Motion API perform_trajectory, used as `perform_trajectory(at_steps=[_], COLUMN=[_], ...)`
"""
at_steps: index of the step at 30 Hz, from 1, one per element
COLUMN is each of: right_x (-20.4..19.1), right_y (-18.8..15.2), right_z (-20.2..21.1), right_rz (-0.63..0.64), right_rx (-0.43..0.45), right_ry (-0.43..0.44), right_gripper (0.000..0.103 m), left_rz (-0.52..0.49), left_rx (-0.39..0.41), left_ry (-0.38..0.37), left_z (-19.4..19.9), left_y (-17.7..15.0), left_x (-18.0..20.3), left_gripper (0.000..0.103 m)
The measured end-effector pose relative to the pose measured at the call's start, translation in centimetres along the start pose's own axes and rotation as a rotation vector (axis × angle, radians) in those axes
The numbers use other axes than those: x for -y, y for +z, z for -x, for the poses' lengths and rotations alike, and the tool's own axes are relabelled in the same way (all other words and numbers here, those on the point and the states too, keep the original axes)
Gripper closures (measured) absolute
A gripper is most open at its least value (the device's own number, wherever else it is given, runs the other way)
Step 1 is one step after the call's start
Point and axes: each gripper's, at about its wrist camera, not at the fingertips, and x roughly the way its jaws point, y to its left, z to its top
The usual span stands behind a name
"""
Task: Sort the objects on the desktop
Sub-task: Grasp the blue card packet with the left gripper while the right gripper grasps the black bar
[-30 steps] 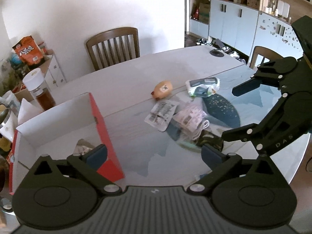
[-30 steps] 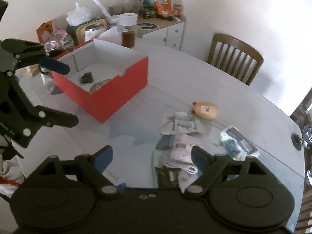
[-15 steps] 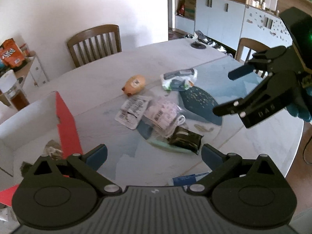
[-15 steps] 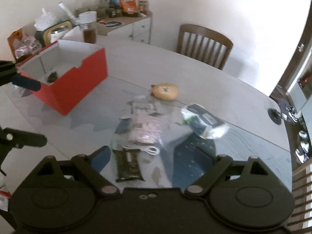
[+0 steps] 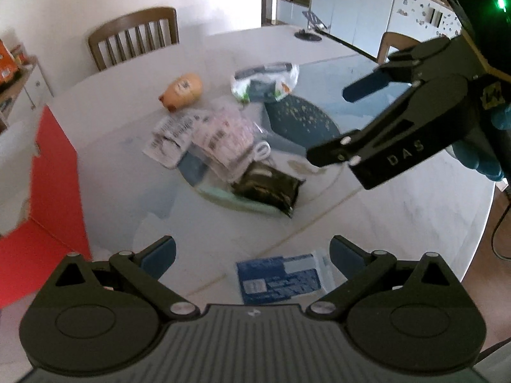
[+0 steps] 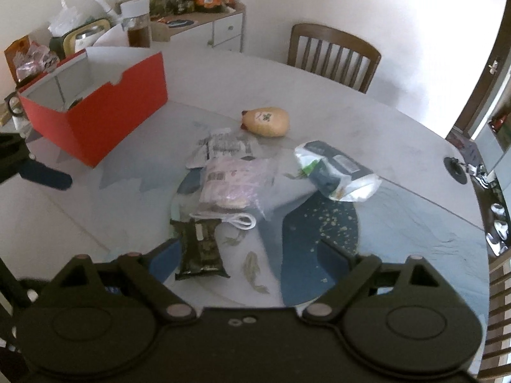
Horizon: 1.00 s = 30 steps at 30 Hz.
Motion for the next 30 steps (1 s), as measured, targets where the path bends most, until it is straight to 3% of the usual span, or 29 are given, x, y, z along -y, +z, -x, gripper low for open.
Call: perform_trajectory(at_steps=[14,30], right_x=[-1.1,-2.2], right_y=[-0.5,-0.3], right_z=[-3.6,-6.2], right_rz=[0.036,0.068], right_rx=[-0.047,-0.087], right_ry=[0.053,0.084], right_gripper=[0.012,0.013], left_rz=[0.069,0.086], left_rx=[-0.063,-0.086], left_ry=[0.018,0.026], left_z=[-4.2,-6.1], left_y=[-1.9,-3.0], left_x=[1.2,1.3], left_gripper=[0.000,0.000])
